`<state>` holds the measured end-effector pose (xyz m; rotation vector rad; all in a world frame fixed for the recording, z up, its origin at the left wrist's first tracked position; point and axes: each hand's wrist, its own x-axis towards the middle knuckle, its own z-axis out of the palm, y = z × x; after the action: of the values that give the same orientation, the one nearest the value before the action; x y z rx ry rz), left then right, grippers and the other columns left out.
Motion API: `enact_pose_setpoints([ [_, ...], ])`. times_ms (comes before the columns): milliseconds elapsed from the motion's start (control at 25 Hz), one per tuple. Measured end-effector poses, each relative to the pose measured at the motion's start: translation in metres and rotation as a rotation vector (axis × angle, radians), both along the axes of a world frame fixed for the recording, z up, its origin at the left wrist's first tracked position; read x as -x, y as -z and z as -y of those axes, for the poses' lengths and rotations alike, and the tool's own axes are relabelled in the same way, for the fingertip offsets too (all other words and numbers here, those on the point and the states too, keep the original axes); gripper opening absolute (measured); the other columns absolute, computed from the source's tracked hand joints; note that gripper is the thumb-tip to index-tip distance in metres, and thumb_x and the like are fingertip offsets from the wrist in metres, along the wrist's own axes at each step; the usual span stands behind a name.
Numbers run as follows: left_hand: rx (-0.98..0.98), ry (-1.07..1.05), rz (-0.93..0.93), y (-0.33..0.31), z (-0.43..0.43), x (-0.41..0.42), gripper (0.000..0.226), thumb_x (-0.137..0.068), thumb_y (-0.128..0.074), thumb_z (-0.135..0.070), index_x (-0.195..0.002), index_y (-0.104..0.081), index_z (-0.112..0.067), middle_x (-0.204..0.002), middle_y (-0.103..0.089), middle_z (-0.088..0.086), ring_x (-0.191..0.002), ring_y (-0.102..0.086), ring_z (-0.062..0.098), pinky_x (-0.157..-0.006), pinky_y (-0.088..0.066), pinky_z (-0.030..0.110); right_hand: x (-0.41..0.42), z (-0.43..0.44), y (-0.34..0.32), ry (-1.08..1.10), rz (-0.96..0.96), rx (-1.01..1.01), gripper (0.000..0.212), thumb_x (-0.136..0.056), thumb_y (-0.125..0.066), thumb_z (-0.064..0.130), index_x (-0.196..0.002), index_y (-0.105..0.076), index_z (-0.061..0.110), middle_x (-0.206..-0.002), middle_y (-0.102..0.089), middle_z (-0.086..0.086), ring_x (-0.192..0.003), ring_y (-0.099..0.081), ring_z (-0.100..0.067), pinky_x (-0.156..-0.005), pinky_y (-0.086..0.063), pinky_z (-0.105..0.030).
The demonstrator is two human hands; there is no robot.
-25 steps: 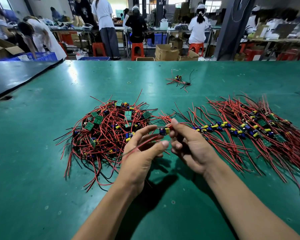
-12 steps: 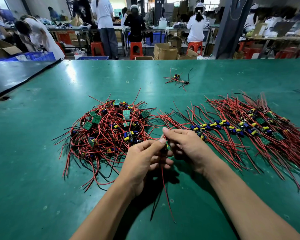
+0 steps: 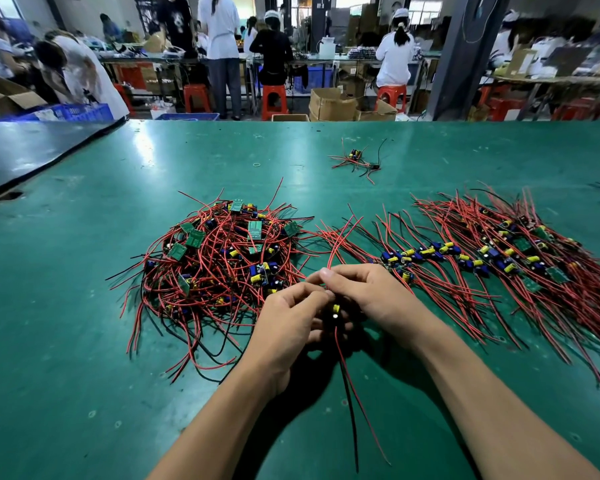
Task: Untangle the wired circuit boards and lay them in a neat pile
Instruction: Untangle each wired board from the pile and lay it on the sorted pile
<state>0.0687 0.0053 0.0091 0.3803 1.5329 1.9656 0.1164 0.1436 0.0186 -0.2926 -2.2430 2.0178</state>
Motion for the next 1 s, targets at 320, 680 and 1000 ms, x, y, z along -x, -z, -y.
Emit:
enact_pose_setpoints([
  [320, 0.076, -0.029, -0.083, 0.006, 0.002, 0.005, 0.014, -0.088, -0.06, -0.003, -0.077, -0.065, 0.005, -0.065, -0.066, 0.012, -0.053, -0.064, 0.027, -0.048, -0.054, 0.03, 0.002, 0.002, -0.002, 0.028, 0.099, 0.077, 0.019, -0.094, -0.067, 0.021, -0.08, -0.079, 0.016, -0.063, -0.066, -0.002, -0.053, -0.058, -0.013, -0.05, -0.048, -0.024],
  [680, 0.099, 0.053, -0.083, 0.002, 0.001, 0.001, 0.01, -0.083, -0.06, 0.001, -0.081, -0.062, 0.011, -0.061, -0.062, 0.012, -0.049, -0.06, 0.023, -0.043, -0.046, 0.021, 0.008, -0.013, 0.006, 0.324, 0.004, -0.268, 0.018, -0.099, -0.058, 0.017, -0.095, -0.076, 0.016, -0.038, -0.046, 0.02, -0.036, -0.043, 0.001, -0.041, -0.028, -0.009],
  [1000, 0.081, 0.019, -0.025, 0.0, 0.003, 0.001, 0.015, -0.092, -0.056, -0.003, -0.087, -0.07, -0.001, -0.065, -0.064, 0.015, -0.048, -0.059, 0.024, -0.044, -0.049, 0.024, 0.002, -0.003, 0.004, 0.057, 0.073, 0.092, 0.016, -0.092, -0.071, 0.024, -0.093, -0.077, 0.01, -0.074, -0.068, -0.01, -0.055, -0.058, -0.015, -0.052, -0.047, -0.023],
])
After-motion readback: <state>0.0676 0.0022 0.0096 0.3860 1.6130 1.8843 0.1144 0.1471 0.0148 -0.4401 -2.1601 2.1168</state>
